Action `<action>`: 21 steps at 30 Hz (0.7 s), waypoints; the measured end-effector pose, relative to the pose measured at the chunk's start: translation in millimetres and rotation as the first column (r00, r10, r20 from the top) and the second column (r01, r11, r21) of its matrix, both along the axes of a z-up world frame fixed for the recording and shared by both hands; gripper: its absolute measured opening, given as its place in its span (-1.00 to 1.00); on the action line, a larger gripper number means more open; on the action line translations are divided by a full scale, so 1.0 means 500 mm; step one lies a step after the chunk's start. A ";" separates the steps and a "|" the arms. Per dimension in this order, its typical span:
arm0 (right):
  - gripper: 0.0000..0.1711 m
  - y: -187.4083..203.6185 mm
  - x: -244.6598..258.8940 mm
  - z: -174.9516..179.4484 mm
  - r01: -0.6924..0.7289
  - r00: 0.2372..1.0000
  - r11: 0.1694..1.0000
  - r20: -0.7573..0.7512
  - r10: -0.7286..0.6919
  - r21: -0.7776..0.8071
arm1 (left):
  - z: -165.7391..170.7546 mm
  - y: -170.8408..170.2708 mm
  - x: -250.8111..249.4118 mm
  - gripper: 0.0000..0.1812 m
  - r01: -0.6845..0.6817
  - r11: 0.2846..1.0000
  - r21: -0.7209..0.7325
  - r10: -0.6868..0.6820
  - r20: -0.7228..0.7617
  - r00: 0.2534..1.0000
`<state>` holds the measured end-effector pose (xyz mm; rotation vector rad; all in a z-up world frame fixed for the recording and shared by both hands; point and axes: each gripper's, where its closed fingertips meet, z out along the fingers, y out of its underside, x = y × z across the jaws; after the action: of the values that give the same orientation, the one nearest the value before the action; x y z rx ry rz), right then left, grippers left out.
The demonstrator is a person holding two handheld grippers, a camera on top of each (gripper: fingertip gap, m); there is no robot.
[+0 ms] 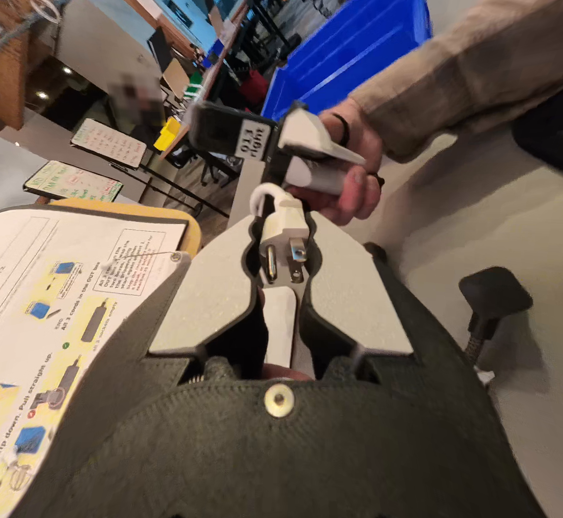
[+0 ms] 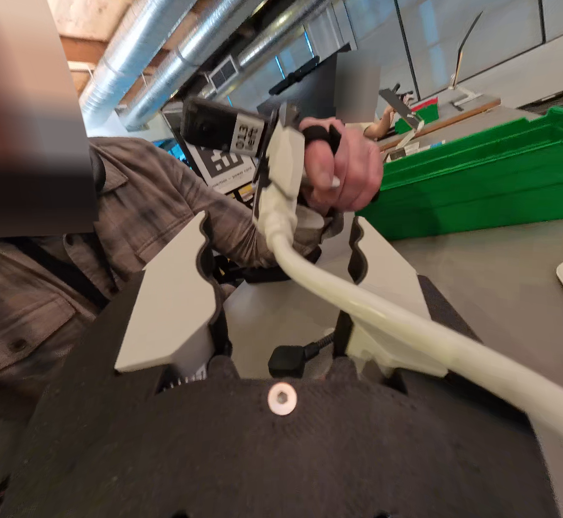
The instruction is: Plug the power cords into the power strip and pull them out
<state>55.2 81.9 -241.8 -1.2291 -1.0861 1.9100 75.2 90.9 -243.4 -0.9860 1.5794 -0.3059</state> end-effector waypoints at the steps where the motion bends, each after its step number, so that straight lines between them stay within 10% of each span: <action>1: -0.06 0.003 0.000 0.005 0.010 1.000 1.000 -0.006 -0.010 0.003 | -0.001 -0.003 0.003 -0.72 0.004 1.000 0.010 -0.004 0.000 1.000; 13: -0.65 -0.027 -0.008 -0.005 -0.027 0.994 0.997 0.107 0.018 0.079 | -0.034 -0.037 0.023 -0.73 0.064 0.997 0.045 -0.059 -0.103 0.993; 21: -0.42 -0.015 -0.013 -0.023 -0.030 0.990 0.999 0.139 0.034 -0.030 | -0.019 -0.015 0.018 -0.73 0.016 0.983 0.182 0.000 -0.088 0.996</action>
<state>48.9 74.4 -253.3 -1.3867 -1.1605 1.8919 84.1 83.5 -253.1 -0.8604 1.6598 -0.1212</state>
